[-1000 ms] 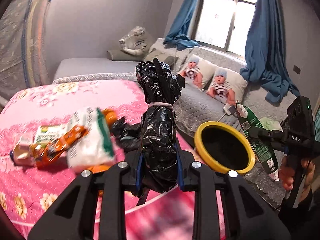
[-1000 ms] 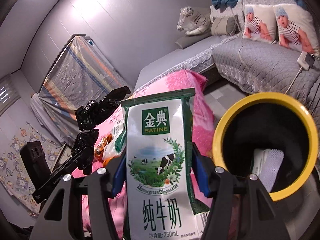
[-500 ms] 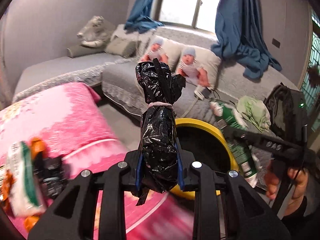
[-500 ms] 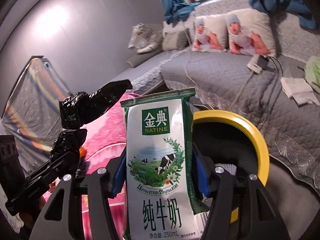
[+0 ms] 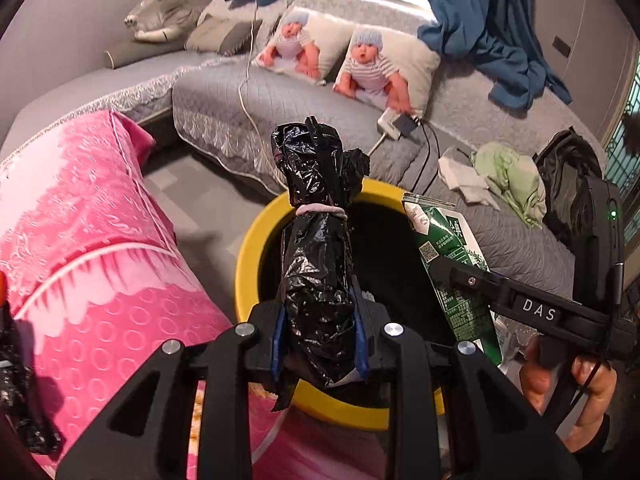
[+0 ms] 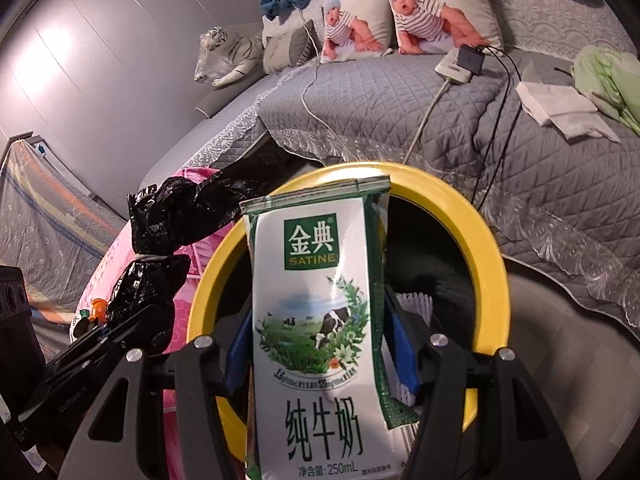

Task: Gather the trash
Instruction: 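Move both grippers over the yellow bin and release the bag and carton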

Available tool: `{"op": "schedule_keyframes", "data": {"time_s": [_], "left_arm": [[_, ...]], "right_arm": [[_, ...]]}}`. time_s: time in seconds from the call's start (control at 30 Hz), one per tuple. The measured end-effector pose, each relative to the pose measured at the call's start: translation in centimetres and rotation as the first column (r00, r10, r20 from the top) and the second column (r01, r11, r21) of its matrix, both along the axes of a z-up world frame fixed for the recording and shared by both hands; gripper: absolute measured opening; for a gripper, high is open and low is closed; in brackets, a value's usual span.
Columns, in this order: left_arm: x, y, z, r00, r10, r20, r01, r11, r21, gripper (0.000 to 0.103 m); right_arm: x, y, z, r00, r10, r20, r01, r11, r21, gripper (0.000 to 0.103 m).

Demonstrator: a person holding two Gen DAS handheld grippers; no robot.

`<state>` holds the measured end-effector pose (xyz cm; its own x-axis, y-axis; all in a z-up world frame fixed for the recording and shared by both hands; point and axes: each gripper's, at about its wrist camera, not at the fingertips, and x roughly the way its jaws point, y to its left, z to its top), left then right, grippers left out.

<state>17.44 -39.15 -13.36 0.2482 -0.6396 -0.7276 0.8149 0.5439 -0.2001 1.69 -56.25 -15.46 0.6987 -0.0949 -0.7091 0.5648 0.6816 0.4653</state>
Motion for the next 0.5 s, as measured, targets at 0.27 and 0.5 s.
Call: {"op": "schedule_keyframes", "data": {"time_s": [0.27,0.5], "left_arm": [[-0.2,-1.6,-0.9,1.000,0.002,-0.011,-0.002,1.000,0.018,0.026],[0.4,-0.2,-0.1,0.996,0.080,-0.036,-0.081,0.997,-0.022,0.071]], "right_arm": [[-0.1,-0.8,-1.0,1.000,-0.019,-0.012,0.019,0.999,0.031,0.055],[-1.7,-1.7,0.4,0.995,-0.102,0.018,0.102,0.994,0.027,0.073]]}}
